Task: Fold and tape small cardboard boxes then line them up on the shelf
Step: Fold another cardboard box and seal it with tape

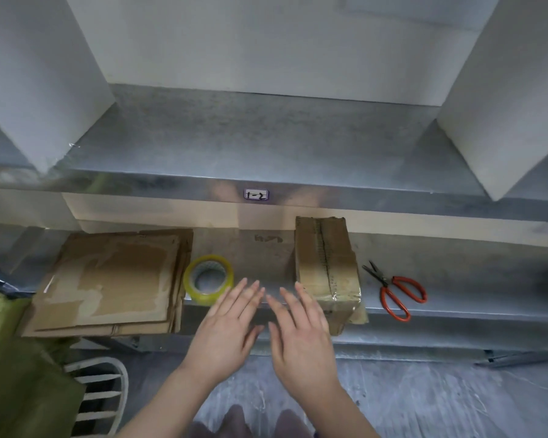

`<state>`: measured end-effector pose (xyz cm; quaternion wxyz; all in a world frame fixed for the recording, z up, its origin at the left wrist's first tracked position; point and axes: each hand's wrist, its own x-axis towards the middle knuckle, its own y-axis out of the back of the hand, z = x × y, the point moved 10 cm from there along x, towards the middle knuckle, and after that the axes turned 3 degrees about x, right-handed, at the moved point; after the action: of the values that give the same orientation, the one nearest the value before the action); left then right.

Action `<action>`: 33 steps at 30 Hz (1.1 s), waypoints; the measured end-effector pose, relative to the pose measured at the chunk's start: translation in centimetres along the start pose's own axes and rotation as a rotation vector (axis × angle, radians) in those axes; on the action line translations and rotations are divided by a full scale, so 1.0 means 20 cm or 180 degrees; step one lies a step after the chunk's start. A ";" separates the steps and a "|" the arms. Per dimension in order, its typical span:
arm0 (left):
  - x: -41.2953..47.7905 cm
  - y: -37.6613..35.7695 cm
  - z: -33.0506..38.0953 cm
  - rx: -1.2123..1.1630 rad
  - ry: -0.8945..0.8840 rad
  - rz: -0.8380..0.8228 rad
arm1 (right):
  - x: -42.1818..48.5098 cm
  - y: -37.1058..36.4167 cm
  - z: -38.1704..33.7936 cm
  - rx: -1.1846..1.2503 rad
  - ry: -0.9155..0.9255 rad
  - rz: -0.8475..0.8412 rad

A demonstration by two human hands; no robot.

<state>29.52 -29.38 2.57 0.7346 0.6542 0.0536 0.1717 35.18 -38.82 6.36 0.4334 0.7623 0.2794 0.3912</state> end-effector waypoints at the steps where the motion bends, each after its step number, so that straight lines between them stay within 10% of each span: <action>1: 0.02 0.00 0.08 -0.0018 -0.0029 0.0013 | -0.01 0.03 0.06 -0.0073 -0.0021 -0.0013; 11: 0.12 -0.07 0.39 -0.0459 0.0683 0.0139 | -0.07 0.18 0.69 0.0181 -0.0516 -0.0294; 21: 0.13 -0.27 0.44 -0.2852 0.1600 0.0061 | -0.09 0.02 0.93 0.2056 -0.1295 -0.0824; 33: 0.31 -0.13 0.34 -0.1570 0.1241 0.0576 | -0.01 0.04 0.91 0.1420 -0.1157 -0.0061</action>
<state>37.82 -34.04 1.83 0.8286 0.4135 0.0917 0.3661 50.32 -47.41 1.17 0.3017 0.8937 0.2835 0.1729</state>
